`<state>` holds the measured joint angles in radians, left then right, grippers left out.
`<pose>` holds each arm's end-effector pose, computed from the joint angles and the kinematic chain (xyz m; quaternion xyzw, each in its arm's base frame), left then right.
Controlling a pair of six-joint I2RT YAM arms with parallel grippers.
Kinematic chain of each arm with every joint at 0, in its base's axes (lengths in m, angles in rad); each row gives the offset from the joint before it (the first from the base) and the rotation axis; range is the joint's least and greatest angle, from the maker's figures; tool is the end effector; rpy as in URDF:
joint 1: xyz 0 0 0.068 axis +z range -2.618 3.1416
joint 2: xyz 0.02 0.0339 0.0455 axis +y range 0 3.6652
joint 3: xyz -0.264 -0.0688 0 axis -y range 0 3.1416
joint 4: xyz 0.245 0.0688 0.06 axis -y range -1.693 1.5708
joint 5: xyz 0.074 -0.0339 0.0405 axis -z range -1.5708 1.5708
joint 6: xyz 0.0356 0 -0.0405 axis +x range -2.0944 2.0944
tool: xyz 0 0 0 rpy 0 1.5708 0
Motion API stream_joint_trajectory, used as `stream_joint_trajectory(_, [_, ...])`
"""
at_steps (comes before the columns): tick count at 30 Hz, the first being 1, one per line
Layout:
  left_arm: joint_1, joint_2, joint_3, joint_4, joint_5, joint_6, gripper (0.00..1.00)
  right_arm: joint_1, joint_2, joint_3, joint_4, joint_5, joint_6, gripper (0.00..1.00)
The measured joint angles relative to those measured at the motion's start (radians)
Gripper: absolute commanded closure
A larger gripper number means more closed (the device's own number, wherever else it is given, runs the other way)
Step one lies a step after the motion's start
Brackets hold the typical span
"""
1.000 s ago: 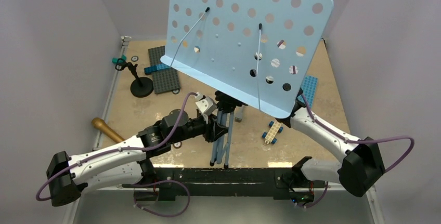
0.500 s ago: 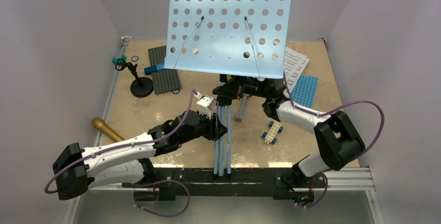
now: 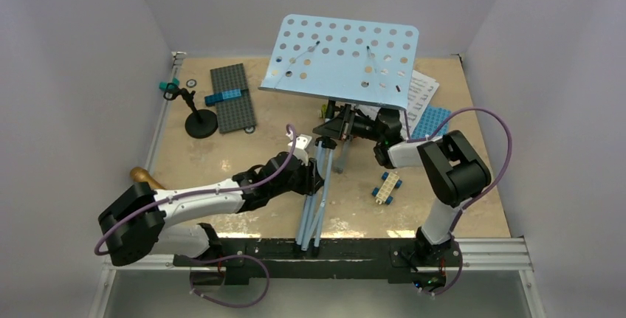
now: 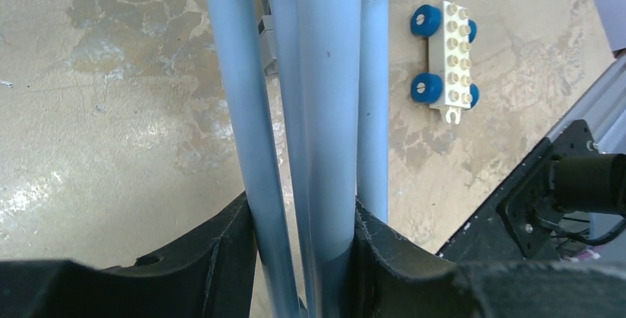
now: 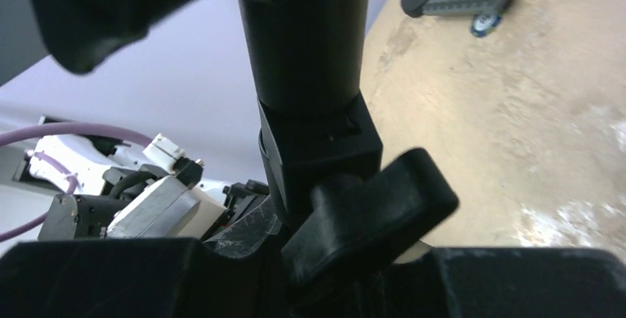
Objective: Pack up the instrument practice props
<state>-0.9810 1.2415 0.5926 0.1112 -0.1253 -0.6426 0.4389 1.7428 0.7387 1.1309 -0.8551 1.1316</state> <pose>0.1483 -0.2136 0.2071 0.1157 0.8606 -0.3202 0.3787 0.2999 0.1705 0.2114 -0.0886 0.6713 0.6766 0.2892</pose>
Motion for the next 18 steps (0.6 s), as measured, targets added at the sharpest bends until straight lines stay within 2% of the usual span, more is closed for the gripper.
stream_joint_trajectory(8, [0.025,0.151,0.000,0.125,0.011,0.007,1.00,-0.079,0.166,-0.021,0.093,0.000,0.093,1.00])
stream_joint_trajectory(18, [0.052,0.286,0.032,0.196,0.036,0.006,1.00,-0.131,0.284,-0.020,0.105,0.016,0.143,1.00])
